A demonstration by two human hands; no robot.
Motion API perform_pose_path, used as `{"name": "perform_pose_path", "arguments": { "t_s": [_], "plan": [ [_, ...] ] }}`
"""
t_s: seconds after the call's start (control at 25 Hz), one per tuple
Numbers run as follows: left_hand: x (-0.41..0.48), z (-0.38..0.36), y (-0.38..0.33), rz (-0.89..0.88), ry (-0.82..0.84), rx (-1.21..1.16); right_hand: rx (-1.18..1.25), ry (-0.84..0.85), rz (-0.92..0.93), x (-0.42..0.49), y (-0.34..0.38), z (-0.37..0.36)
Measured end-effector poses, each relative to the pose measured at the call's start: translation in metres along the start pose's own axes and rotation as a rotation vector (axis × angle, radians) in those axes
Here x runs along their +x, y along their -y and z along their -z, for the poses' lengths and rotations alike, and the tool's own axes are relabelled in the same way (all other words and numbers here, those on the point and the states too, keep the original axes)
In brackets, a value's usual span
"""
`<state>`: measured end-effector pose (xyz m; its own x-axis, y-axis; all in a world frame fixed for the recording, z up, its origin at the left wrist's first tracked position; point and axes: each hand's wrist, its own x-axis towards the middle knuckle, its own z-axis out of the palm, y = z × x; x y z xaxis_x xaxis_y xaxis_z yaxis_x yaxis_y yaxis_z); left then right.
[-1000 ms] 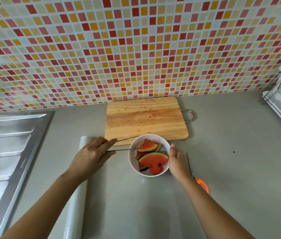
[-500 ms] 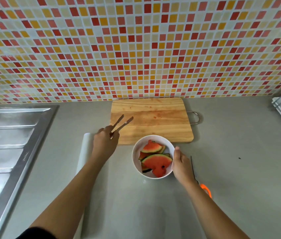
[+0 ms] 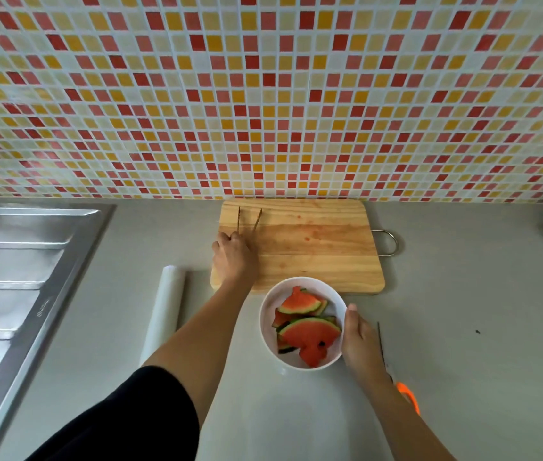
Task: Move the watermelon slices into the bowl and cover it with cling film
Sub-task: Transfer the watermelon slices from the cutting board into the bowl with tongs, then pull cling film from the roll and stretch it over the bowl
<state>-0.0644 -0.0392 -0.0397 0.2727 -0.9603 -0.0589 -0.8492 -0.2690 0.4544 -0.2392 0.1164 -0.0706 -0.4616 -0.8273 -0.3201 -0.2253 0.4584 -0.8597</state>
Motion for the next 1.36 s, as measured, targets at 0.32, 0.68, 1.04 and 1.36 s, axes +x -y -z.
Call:
{"name": "perform_pose_path", "arguments": {
  "t_s": [0.32, 0.68, 1.04, 1.36],
  "plan": [
    [0.003, 0.000, 0.006, -0.016, 0.096, 0.028, -0.014, 0.004, 0.035, 0.000, 0.001, 0.002],
    [-0.120, 0.025, 0.038, -0.142, 0.269, -0.322, -0.074, 0.017, 0.073, -0.008, 0.014, 0.003],
    [-0.169, 0.037, 0.060, -0.159, 0.263, -0.305, -0.091, 0.021, 0.061, -0.052, -0.006, 0.009],
    [-0.175, 0.055, 0.060, -0.190, 0.157, -0.330, -0.107, 0.050, 0.055, -0.055, 0.006, 0.020]
  ]
}}
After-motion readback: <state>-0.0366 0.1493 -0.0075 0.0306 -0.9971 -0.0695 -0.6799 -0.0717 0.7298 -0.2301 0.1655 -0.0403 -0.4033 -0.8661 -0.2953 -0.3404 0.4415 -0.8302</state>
